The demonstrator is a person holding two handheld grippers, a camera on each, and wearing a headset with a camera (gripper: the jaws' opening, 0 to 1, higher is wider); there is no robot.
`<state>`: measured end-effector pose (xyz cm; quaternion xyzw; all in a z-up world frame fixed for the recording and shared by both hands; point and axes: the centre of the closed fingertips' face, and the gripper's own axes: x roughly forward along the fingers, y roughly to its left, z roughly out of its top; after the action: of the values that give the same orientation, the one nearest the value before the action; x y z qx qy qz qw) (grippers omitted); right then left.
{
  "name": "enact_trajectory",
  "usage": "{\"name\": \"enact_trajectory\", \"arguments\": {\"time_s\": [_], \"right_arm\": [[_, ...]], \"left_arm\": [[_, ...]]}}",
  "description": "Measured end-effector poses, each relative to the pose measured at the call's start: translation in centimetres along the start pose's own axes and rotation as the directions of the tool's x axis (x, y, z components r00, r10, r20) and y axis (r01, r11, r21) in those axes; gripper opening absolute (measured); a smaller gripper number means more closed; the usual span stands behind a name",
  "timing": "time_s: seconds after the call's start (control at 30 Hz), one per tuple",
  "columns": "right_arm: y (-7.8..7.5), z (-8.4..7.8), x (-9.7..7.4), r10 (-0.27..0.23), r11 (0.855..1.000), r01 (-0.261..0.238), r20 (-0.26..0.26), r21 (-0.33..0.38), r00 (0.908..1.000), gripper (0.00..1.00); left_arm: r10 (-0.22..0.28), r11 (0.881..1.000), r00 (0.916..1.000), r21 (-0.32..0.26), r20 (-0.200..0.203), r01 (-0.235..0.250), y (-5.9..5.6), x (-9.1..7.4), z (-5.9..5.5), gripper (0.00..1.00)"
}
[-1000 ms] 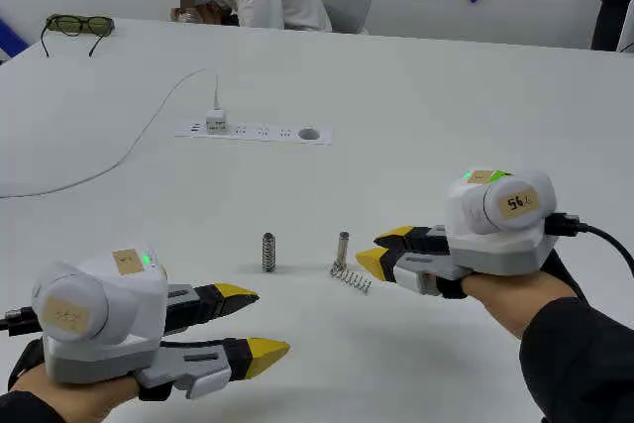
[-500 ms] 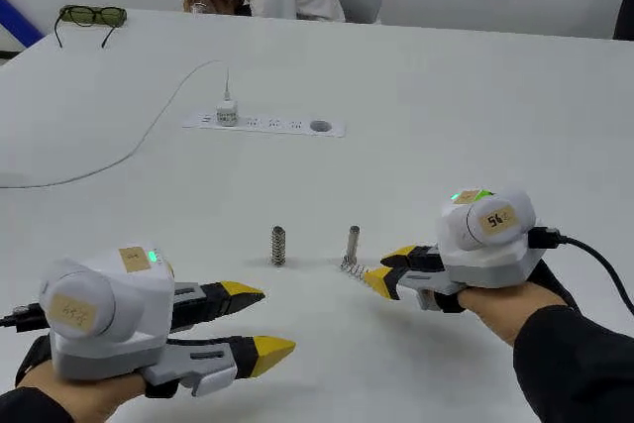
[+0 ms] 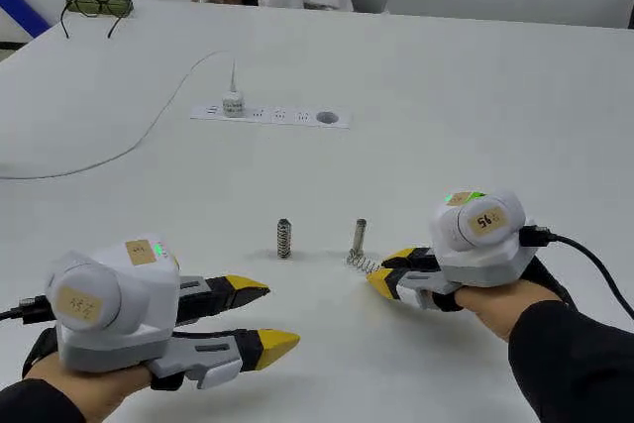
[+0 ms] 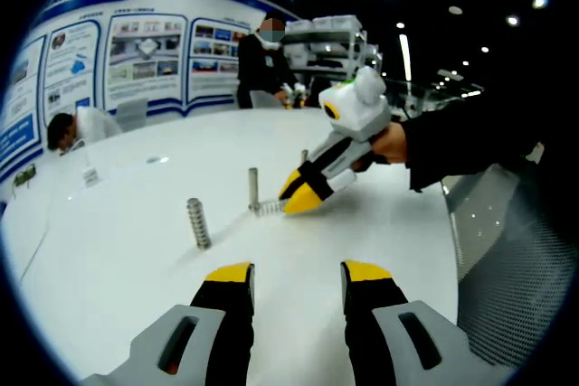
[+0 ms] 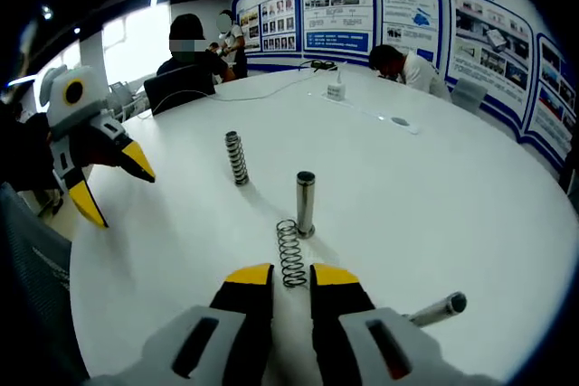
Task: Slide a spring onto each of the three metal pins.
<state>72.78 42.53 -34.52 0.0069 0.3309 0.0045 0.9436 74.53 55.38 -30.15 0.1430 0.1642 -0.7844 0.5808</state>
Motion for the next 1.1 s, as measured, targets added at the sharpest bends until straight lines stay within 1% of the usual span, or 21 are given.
{"name": "enact_trajectory", "arguments": {"time_s": [0.17, 0.33, 0.63, 0.73, 0.9, 1.1], "right_arm": [[0.1, -0.2, 0.2, 0.004, 1.0, -0.004, -0.007, -0.004, 1.0, 0.16], [-0.1, -0.1, 0.2, -0.003, 1.0, 0.003, -0.008, -0.004, 1.0, 0.13], [0.1, -0.3, 0.0, 0.006, 1.0, -0.006, -0.016, 0.001, 0.9999, 0.12], [0.3, -0.3, -0.3, 0.021, 1.0, -0.021, -0.017, 0.006, 0.9996, 0.12], [0.9, -0.4, -1.1, 0.043, 0.999, -0.043, -0.022, -0.013, 0.9989, 0.11], [1.9, -0.3, -2.0, 0.078, 0.996, -0.079, -0.022, -0.028, 0.9967, 0.11]], "left_arm": [[0.002, 1.0, 1.0, 0.0, 0.0, -0.002, 0.0, 0.0, 0.0, 0.39], [0.005, 1.0, 1.0, -0.001, -0.001, -0.005, 0.0, 0.0, -0.1, 0.38], [-0.001, 1.0, 1.0, 0.007, -0.005, 0.001, 0.1, 0.2, -0.1, 0.38], [-0.008, 1.0, 1.0, 0.014, -0.006, 0.008, 0.1, 0.4, 0.0, 0.37], [-0.021, 0.999, 0.9997, 0.031, -0.012, 0.022, 0.1, 1.0, 0.2, 0.37], [-0.046, 0.997, 0.9986, 0.056, -0.028, 0.047, 0.2, 2.0, 0.4, 0.37]]}}
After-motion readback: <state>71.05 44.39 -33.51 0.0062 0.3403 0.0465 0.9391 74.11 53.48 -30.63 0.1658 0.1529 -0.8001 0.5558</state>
